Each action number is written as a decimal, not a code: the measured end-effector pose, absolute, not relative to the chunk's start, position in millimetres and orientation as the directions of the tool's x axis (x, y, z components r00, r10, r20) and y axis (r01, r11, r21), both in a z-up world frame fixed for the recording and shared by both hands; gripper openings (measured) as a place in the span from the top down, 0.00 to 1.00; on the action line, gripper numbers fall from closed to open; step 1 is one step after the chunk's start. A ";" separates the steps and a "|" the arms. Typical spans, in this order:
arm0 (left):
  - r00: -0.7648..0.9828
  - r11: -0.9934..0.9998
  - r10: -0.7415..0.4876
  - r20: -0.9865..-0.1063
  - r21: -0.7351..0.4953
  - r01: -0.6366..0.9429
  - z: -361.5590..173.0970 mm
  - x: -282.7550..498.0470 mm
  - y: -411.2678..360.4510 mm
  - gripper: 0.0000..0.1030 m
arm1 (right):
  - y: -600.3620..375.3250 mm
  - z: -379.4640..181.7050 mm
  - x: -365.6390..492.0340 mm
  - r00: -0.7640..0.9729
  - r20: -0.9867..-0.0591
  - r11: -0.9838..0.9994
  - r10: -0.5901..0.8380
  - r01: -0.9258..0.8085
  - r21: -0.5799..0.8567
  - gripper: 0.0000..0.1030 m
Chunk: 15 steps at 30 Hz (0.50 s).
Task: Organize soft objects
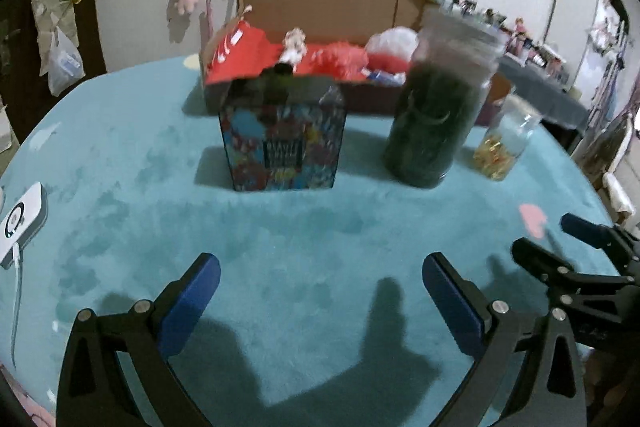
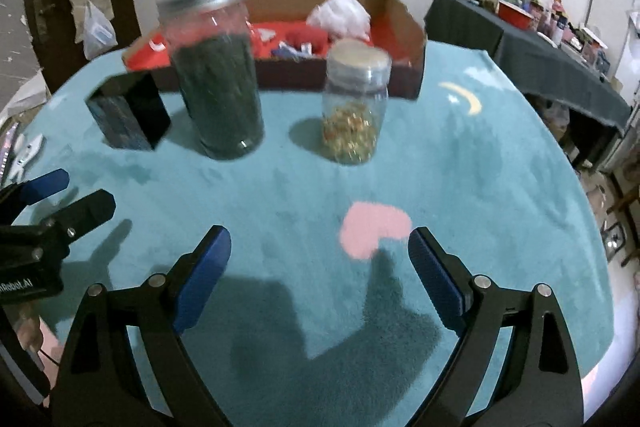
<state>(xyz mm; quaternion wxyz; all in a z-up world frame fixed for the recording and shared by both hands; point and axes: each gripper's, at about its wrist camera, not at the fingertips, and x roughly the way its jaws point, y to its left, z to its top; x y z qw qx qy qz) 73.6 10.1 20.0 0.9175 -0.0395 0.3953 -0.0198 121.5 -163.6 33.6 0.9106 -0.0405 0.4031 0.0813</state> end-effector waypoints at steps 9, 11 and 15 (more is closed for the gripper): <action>0.666 1.000 0.014 -0.746 -0.007 -0.029 6.1 78.0 0.8 0.00 | -172.2 10.8 130.3 0.641 -0.762 0.990 0.095 -0.142 0.003 0.07; 0.668 0.999 0.019 -0.744 -0.005 -0.034 5.9 77.6 0.3 0.00 | -173.1 9.8 130.3 0.645 -0.758 0.990 0.097 -0.139 0.009 0.06; 0.670 0.999 0.022 -0.742 -0.004 -0.037 5.7 76.6 0.1 0.00 | -173.3 9.5 129.5 0.648 -0.756 0.991 0.097 -0.137 0.009 0.06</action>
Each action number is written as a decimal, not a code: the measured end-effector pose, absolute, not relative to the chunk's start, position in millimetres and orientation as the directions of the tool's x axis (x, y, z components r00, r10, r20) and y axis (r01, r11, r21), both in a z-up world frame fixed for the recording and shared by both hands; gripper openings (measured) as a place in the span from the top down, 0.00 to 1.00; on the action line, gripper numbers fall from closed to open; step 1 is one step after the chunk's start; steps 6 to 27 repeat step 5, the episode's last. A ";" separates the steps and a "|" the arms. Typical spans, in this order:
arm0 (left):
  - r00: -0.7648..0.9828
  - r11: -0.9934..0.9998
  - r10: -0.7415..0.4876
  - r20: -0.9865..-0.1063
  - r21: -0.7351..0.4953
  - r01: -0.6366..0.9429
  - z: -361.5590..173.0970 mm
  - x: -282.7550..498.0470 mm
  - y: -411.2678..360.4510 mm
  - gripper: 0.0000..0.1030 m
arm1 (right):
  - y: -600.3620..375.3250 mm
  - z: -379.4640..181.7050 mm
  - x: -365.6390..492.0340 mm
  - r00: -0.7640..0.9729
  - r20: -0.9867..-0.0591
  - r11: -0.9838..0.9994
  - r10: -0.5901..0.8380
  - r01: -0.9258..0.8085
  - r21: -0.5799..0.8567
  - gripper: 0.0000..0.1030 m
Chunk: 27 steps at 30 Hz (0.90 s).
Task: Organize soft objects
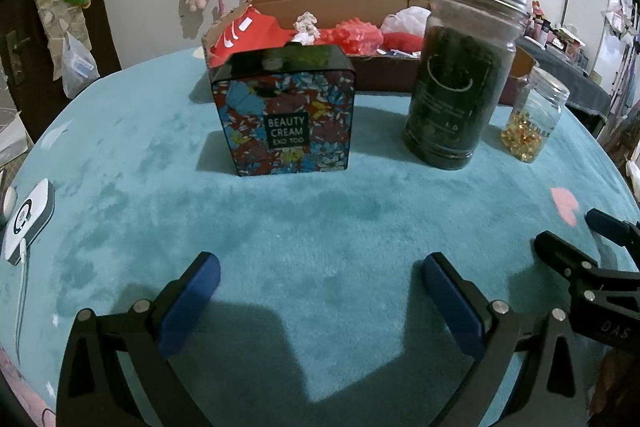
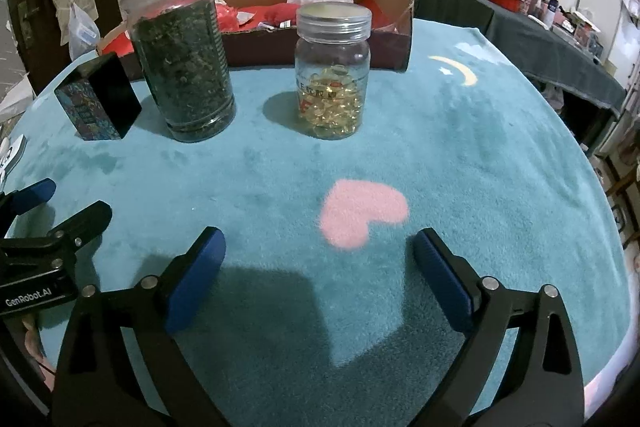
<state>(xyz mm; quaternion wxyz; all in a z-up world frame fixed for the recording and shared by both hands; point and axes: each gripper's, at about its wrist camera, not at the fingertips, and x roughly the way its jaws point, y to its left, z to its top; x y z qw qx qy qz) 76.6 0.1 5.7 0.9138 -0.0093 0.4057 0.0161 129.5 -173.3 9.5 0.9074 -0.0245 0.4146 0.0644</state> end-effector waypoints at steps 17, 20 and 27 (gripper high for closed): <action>0.671 0.999 0.023 -0.741 -0.003 -0.038 5.9 78.7 -0.7 0.00 | -172.7 9.4 129.6 0.648 -0.756 0.990 0.096 -0.138 0.008 0.06; 0.671 0.999 0.023 -0.741 -0.003 -0.038 5.9 78.7 -0.7 0.00 | -172.7 9.4 129.6 0.648 -0.756 0.990 0.096 -0.138 0.008 0.06; 0.671 0.999 0.023 -0.741 -0.003 -0.038 5.9 78.7 -0.7 0.00 | -172.7 9.4 129.6 0.648 -0.756 0.990 0.096 -0.138 0.008 0.06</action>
